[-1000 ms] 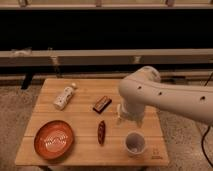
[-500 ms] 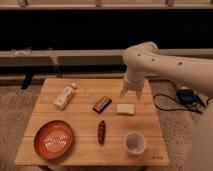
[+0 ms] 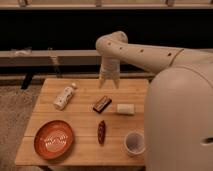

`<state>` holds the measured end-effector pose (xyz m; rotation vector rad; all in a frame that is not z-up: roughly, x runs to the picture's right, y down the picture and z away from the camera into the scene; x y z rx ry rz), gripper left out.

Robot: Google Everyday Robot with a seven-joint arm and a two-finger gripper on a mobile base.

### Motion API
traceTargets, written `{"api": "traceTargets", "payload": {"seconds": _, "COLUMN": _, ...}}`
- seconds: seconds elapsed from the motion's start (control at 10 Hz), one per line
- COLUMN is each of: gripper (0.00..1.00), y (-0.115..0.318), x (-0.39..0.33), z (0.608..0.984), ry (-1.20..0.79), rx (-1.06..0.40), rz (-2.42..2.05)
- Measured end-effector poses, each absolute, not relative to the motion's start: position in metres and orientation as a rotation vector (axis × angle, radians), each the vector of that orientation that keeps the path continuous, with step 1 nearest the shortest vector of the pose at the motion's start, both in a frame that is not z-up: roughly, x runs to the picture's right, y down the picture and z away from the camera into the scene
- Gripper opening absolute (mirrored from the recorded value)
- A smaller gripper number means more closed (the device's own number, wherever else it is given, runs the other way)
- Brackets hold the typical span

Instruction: Move the arm in a circular motion

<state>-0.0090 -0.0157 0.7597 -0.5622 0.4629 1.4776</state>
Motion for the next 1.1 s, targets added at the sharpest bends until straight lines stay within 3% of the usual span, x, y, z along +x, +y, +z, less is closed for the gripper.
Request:
{"api": "traceTargets", "payload": {"seconds": 0.6, "gripper": 0.65, "y": 0.034, "x": -0.171, "z": 0.701, "ry": 0.335, "rx": -0.626, "rz": 1.159}}
{"api": "traceTargets", "payload": {"seconds": 1.1, "gripper": 0.65, "y": 0.122, "x": -0.205, "z": 0.617, "ry": 0.251, "rx": -0.684, "rz": 0.971}}
